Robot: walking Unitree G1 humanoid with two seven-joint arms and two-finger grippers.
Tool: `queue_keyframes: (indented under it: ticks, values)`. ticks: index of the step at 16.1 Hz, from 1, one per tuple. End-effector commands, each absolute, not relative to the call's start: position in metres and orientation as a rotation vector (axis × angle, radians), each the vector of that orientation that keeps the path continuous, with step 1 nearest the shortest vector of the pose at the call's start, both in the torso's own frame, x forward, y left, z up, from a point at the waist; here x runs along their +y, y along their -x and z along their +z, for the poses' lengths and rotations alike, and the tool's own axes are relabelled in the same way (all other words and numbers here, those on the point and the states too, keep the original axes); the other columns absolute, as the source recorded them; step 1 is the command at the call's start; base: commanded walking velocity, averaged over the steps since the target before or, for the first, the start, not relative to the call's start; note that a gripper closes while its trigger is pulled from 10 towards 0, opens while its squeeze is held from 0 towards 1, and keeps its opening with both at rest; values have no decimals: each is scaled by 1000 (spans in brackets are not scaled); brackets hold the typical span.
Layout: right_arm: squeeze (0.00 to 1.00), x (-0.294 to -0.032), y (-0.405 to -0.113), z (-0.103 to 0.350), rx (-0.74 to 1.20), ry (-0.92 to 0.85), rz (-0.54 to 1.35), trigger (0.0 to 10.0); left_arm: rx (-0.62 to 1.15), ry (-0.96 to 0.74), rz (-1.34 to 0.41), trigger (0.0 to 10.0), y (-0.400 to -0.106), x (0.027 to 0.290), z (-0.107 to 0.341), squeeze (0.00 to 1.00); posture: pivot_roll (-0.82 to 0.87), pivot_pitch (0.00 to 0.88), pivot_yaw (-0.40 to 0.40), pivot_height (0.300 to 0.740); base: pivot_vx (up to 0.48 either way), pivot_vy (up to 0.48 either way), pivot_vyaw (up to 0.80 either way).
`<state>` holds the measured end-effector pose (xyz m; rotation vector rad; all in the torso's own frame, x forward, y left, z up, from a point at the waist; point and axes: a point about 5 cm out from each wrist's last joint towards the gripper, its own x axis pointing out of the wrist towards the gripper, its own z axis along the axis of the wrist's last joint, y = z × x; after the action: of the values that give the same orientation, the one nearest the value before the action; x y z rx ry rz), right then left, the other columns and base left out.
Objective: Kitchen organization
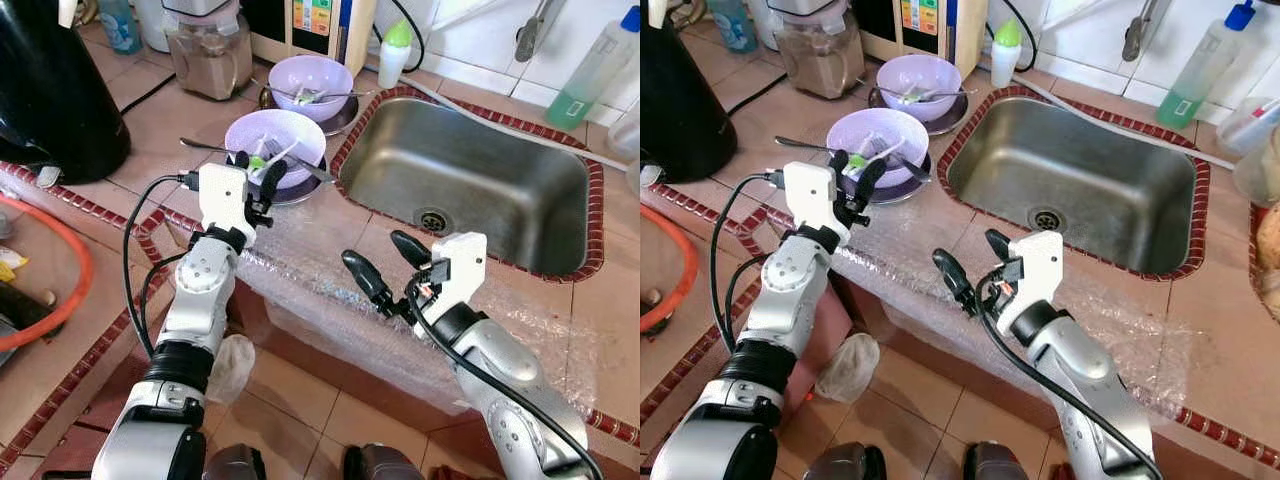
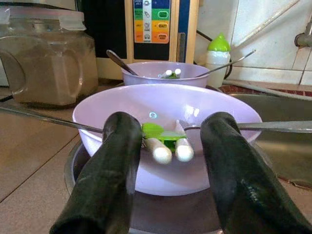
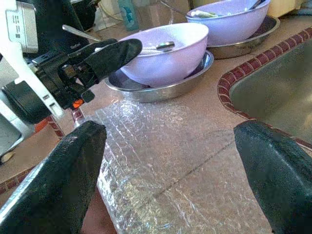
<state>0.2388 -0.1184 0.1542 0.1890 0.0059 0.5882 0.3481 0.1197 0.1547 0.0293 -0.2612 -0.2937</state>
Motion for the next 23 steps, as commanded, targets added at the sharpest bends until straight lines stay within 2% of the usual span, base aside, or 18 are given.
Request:
queue_keyframes:
  ticks: [1, 11, 17, 23]
  values:
    - [0, -121, -239, 152, 21, -197, 588, 10000, -255, -28, -321, 0, -349, 115, 155, 0, -115, 138, -23, 740, 0, 0, 0]
    - [0, -119, -250, 147, 19, -197, 563, 10000, -280, -33, -307, 0, -350, 119, 161, 0, -87, 123, -22, 740, 0, 0, 0]
    - [0, -124, -265, 147, -10, -180, 524, 10000, -384, -20, -227, 0, -332, 134, 178, 0, -56, 83, -35, 740, 0, 0, 0]
    - [0, -129, -279, 152, -65, -164, 458, 10000, -452, -29, -283, 0, -325, 127, 198, 0, -26, 52, -40, 740, 0, 0, 0]
